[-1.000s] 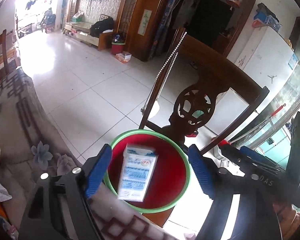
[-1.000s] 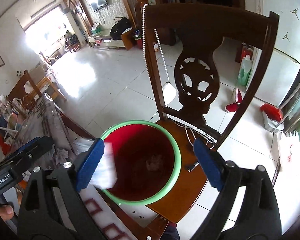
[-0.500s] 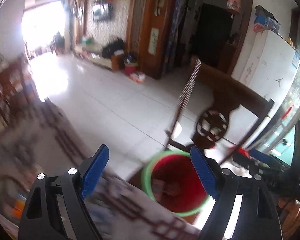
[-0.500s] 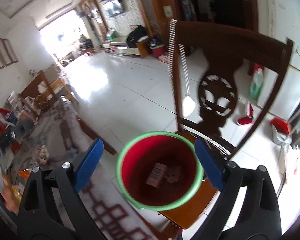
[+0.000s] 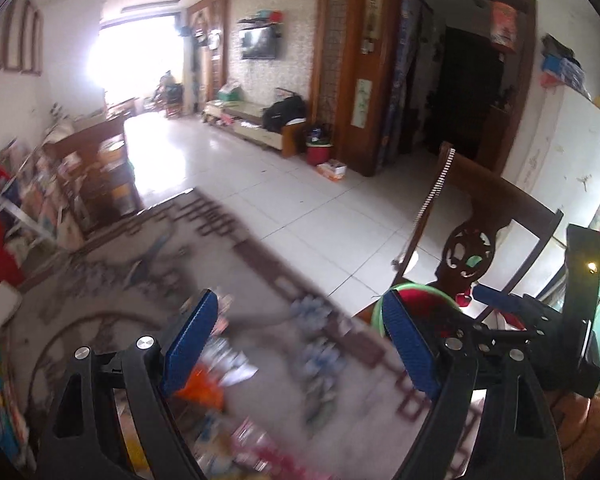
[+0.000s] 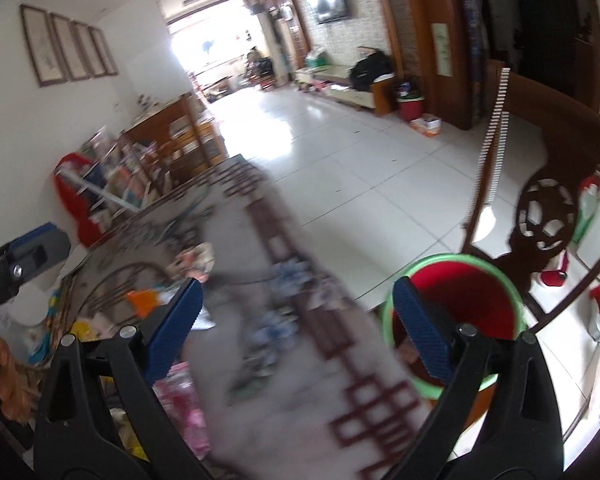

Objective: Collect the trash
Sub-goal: 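Grasp the clear water bottle with the left tool while the right grasps the blue toothpaste box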

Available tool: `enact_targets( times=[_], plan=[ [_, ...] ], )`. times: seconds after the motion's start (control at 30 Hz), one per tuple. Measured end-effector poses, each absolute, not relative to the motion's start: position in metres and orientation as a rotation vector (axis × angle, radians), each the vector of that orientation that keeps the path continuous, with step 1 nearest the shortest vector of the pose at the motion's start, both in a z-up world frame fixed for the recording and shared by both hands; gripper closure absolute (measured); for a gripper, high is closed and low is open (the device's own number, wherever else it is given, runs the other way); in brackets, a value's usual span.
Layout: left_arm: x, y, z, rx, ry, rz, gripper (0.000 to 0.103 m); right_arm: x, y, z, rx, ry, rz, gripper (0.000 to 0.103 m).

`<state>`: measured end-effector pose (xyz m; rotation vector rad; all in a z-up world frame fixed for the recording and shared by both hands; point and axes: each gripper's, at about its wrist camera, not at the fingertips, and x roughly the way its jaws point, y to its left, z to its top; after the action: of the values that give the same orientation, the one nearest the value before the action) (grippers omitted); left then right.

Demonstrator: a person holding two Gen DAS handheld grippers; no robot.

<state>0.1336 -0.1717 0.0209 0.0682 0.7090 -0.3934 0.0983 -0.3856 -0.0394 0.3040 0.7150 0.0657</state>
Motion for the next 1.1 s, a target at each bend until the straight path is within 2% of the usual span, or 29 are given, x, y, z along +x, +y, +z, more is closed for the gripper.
enact_targets(
  times=[0.3, 0.5, 0.67, 0.87, 0.93, 1.03, 1.1],
  plan=[
    [0.080, -0.030, -0.018, 0.072, 0.797, -0.274, 0.023, 0.087, -0.280, -0.043, 0.241, 0.789, 0.225, 0.008],
    [0.062, 0.058, -0.082, 0.222, 1.013, -0.239, 0.023, 0.078, -0.228, -0.047, 0.190, 0.834, 0.311, 0.008],
    [0.067, 0.100, -0.129, 0.211, 1.156, -0.238, 0.024, 0.073, -0.202, -0.052, 0.178, 0.881, 0.353, 0.008],
    [0.078, 0.106, -0.165, 0.126, 1.245, -0.283, 0.024, 0.063, -0.169, -0.057, 0.178, 0.923, 0.405, 0.008],
    [0.080, 0.103, -0.175, 0.125, 1.264, -0.290, 0.027, 0.059, -0.159, -0.057, 0.159, 0.927, 0.422, 0.008],
    [0.081, 0.100, -0.183, 0.106, 1.283, -0.291, 0.047, 0.056, -0.147, -0.058, 0.131, 0.938, 0.437, 0.008],
    [0.080, 0.103, -0.186, 0.066, 1.285, -0.293, 0.048, 0.055, -0.141, -0.059, 0.120, 0.947, 0.445, 0.008]
  ],
)
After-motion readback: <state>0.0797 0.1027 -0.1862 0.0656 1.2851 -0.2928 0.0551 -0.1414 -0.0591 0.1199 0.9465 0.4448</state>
